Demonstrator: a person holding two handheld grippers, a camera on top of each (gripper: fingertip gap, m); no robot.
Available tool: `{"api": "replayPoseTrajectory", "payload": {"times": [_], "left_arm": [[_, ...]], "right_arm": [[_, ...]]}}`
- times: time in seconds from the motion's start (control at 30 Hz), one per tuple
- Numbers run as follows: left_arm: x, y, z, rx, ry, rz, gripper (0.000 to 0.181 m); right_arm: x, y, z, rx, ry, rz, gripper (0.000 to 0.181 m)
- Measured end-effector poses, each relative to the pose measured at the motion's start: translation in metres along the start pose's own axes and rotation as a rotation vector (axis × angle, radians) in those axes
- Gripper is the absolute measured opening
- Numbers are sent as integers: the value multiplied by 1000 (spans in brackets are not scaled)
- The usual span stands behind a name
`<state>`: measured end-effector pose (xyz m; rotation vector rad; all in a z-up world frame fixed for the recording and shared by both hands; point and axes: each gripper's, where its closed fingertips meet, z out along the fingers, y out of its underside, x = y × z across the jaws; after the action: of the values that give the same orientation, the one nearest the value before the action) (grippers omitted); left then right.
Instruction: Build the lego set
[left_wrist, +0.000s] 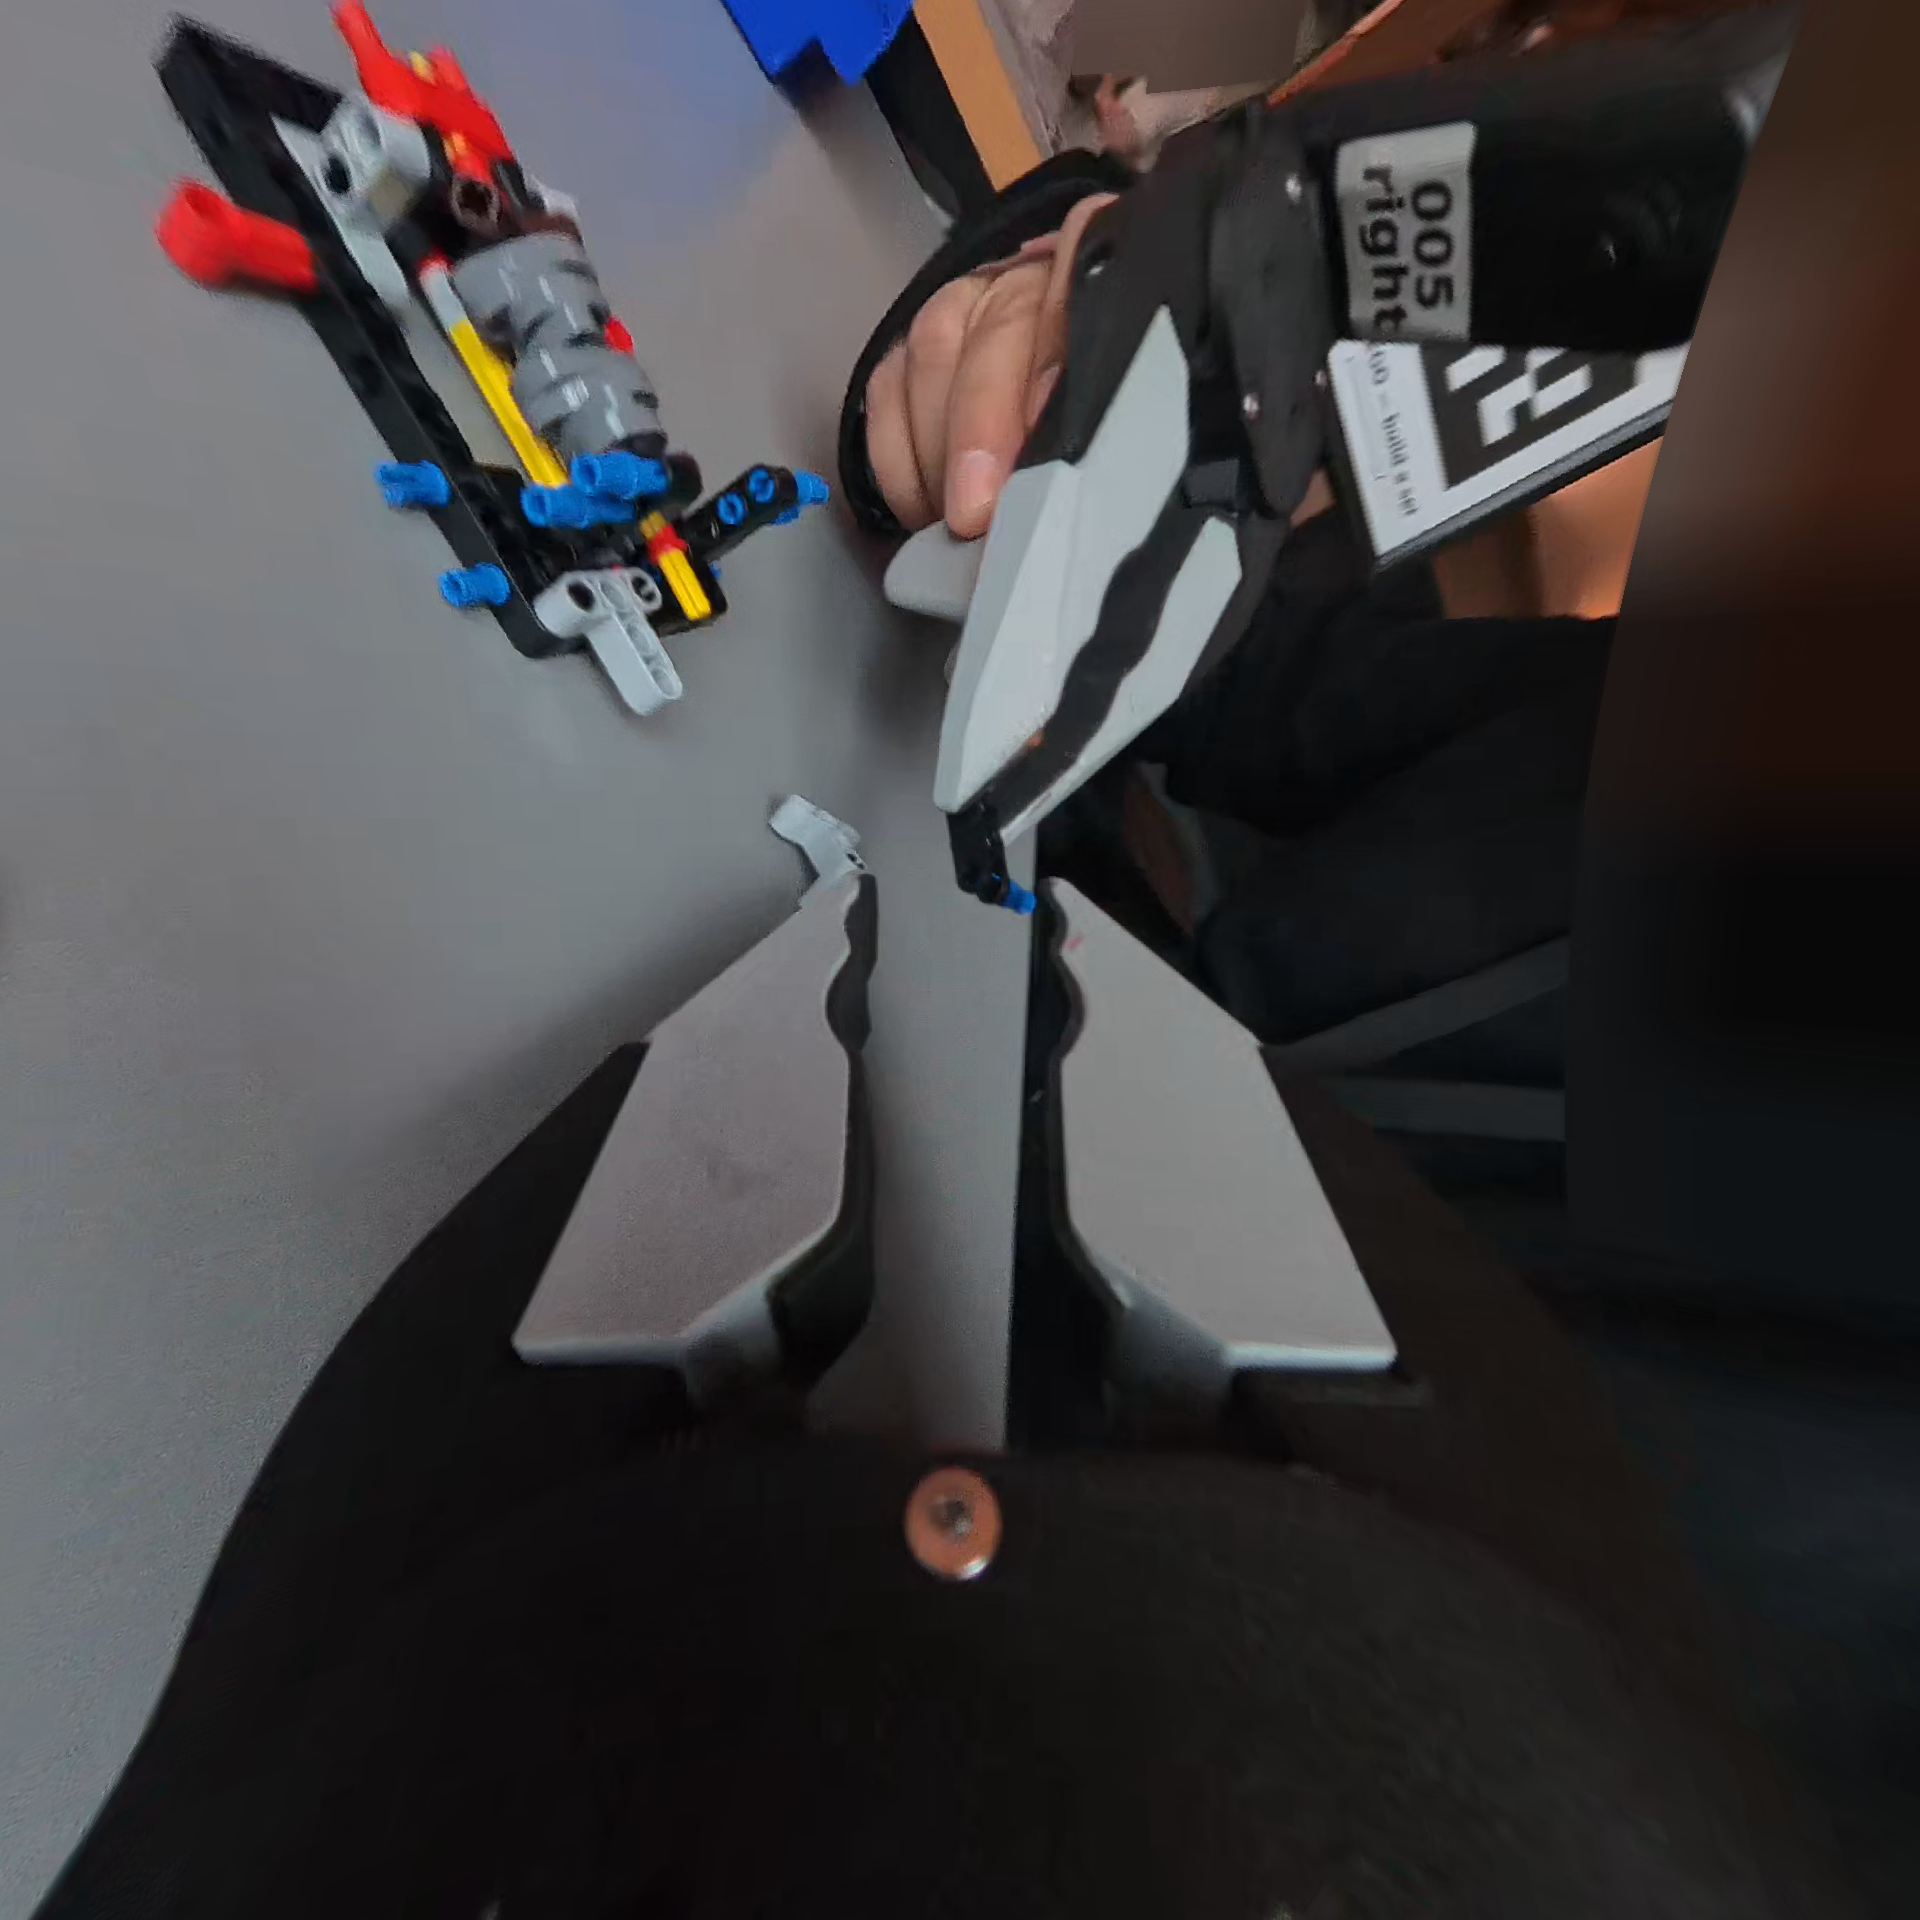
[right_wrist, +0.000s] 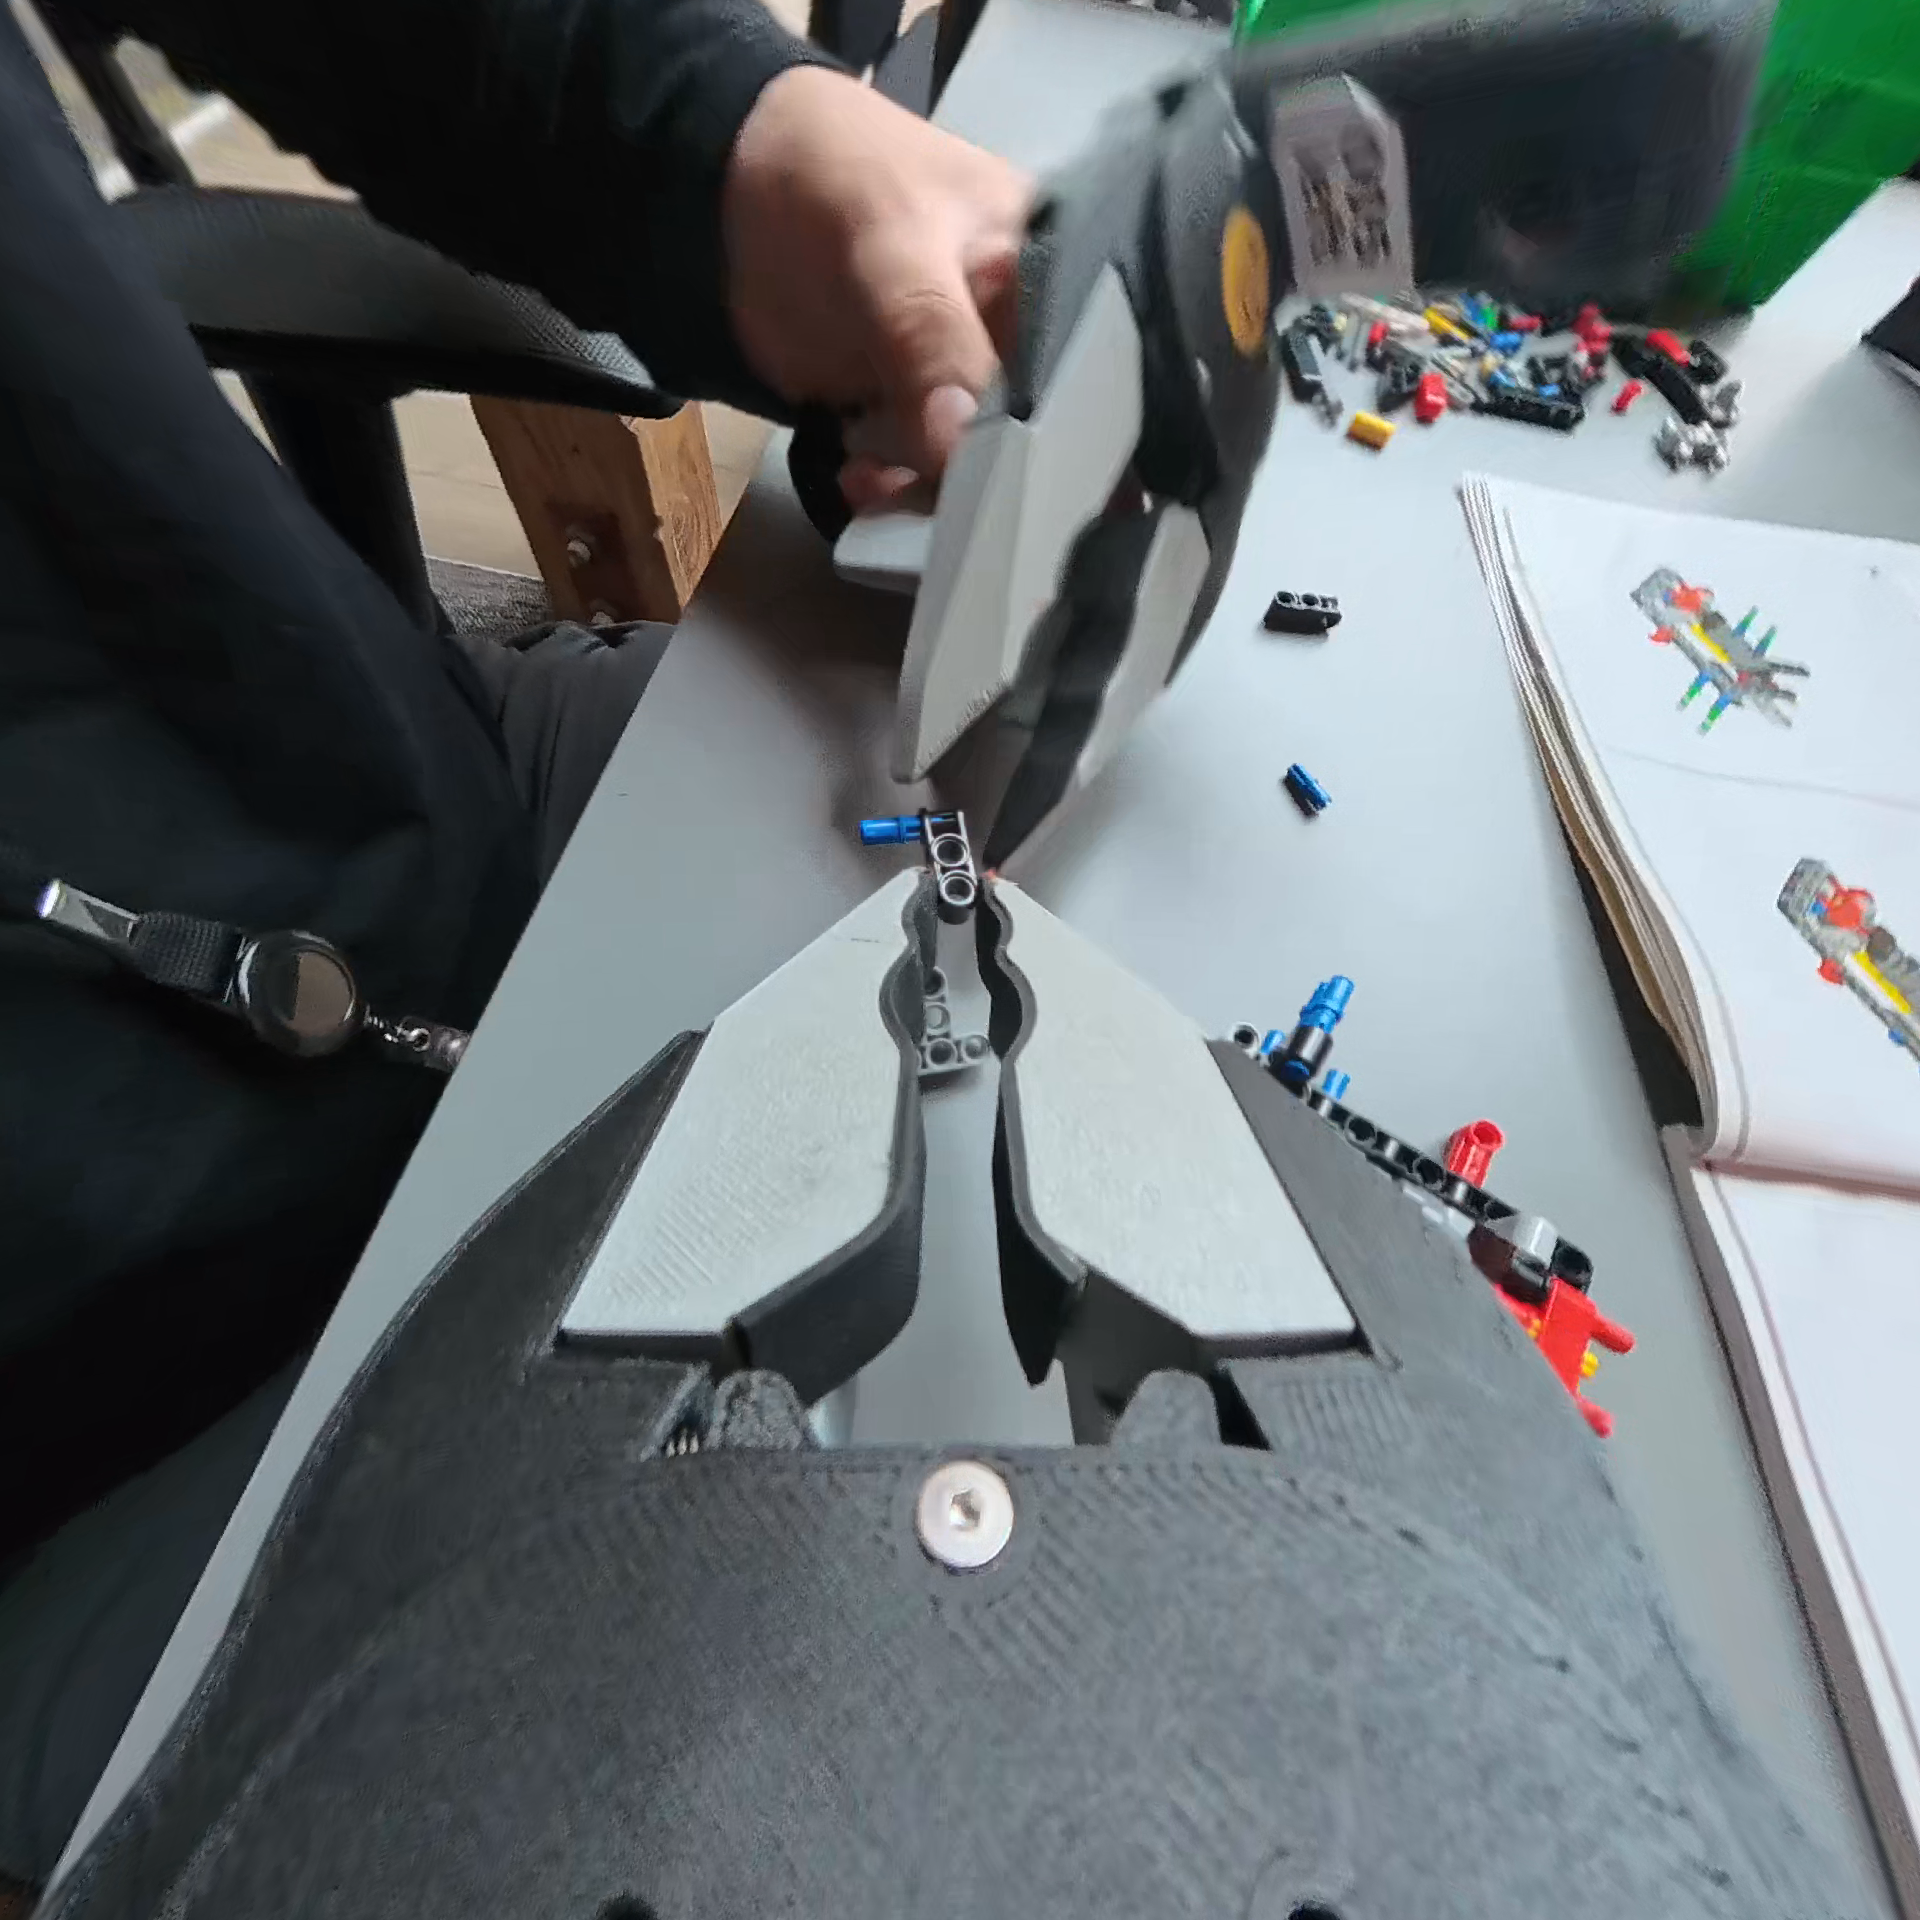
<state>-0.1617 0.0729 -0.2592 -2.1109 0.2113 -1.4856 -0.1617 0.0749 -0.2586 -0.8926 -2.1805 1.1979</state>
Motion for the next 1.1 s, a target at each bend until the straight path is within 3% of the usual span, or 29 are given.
{"api": "replayPoseTrajectory", "payload": {"times": [0.07,0.2,0.27,0.33,0.5,0.9,1.1], "left_arm": [[-1,0,-9,31,-124,193,19],[-1,6,-3,12,-307,441,45],[-4,2,-4,20,-390,497,44],[-8,2,-4,-2,-433,509,43],[-6,0,0,-10,-458,538,19],[-14,2,2,-109,-645,654,17],[-13,1,0,-122,-658,715,13]], "right_arm": [[4,0,0,9,5,60,4],[10,1,2,8,9,130,4],[10,2,4,-3,14,132,4],[10,1,4,-4,23,116,4],[11,1,5,-17,57,85,4],[12,5,5,-57,93,42,4],[11,4,5,-51,102,15,4]]}}
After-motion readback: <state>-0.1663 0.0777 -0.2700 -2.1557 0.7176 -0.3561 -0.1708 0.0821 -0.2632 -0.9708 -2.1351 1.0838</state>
